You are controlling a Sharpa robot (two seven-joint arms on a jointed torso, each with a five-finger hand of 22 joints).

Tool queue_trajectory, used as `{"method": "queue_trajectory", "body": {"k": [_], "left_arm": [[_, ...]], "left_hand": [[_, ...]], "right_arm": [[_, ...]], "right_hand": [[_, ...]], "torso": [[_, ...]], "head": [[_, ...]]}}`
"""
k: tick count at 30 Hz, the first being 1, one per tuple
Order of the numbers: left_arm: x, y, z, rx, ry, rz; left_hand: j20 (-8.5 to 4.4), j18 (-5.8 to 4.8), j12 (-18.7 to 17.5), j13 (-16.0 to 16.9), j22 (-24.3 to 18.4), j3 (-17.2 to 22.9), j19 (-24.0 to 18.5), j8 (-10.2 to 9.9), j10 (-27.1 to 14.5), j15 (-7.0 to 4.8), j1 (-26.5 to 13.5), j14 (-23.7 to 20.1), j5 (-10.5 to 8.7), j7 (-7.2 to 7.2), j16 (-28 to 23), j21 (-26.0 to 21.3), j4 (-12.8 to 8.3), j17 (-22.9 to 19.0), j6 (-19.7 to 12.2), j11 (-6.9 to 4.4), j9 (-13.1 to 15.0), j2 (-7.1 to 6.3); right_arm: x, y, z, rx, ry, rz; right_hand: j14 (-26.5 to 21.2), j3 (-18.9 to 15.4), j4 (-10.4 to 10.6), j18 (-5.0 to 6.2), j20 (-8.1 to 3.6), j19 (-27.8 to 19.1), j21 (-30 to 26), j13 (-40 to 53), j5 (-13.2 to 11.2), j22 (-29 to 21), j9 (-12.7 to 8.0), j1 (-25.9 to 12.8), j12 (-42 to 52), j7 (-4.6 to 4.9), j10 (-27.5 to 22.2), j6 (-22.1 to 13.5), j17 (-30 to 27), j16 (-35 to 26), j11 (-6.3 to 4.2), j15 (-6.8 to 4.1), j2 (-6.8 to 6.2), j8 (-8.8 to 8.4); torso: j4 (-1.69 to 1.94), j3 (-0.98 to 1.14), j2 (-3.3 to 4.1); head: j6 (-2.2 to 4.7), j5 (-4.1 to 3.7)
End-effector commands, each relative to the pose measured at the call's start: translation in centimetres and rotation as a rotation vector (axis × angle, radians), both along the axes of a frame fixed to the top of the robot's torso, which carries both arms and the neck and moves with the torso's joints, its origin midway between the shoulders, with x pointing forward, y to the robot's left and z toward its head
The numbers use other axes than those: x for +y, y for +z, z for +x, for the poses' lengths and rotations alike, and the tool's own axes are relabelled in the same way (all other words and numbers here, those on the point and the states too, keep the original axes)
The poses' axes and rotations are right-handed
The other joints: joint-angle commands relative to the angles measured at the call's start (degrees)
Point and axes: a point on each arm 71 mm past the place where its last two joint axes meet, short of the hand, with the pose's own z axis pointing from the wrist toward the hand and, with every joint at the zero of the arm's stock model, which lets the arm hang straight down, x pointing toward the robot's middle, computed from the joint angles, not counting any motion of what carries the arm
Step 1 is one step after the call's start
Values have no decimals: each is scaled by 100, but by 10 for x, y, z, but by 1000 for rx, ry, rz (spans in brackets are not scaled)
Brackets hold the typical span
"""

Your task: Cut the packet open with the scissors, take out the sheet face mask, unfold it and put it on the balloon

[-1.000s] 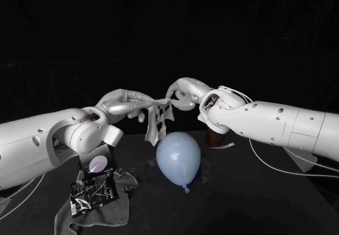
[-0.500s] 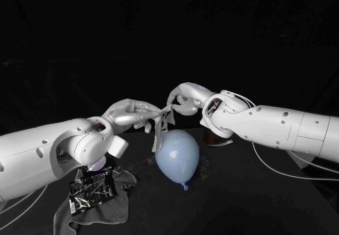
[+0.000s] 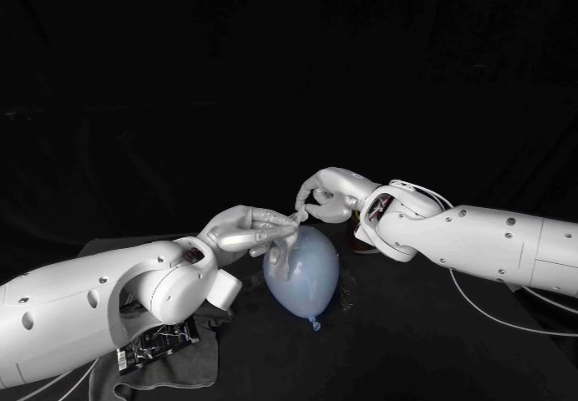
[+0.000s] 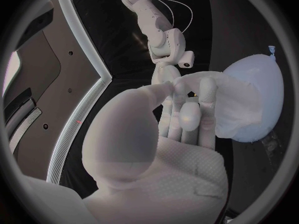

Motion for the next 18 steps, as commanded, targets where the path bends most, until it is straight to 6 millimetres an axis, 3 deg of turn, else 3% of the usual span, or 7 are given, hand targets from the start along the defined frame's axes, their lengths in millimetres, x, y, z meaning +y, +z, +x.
{"method": "queue_trajectory", "body": {"k": [1, 10, 18], "left_arm": [[-7, 0, -5, 4, 26, -41], [-21, -11, -20, 34, 30, -36], [-35, -20, -28, 54, 43, -6]], "left_hand": [[11, 83, -25, 8, 9, 47, 42, 1, 43, 2, -19, 46, 18, -9, 12, 24, 0, 8, 23, 12, 1190, 63], [-3, 43, -72, 22, 170, 75, 242, -14, 60, -11, -49, 181, 18, -18, 11, 164, -7, 137, 20, 3, 1223, 57], [-17, 18, -116, 36, 266, 102, 388, -31, 60, -23, -64, 278, 18, -24, -6, 254, -24, 185, 16, -1, 1251, 52]], "right_arm": [[-4, -4, -5, -5, 8, -16], [-15, -9, -17, -39, 20, -30], [-27, -10, -20, -61, 12, -56]], "right_hand": [[609, 27, 20, -38, 13, -32, -26, 801, -23, 963, 6, 15, -24, 16, 192, 7, 1505, 20, 17, -40, -37, 5], [609, 22, 26, -40, 14, -27, -21, 795, -43, 966, 6, 16, -33, 18, 187, 4, 1505, 20, 20, -37, -41, 5], [609, 13, 37, -32, 16, -51, -58, 783, -73, 955, 5, 18, -50, 21, 177, 1, 1505, 20, 23, -31, -47, 6]], "torso": [[3, 2, 2], [16, 10, -10], [13, 5, -5]], "head": [[-9, 3], [-18, -5], [-20, -15]]}}
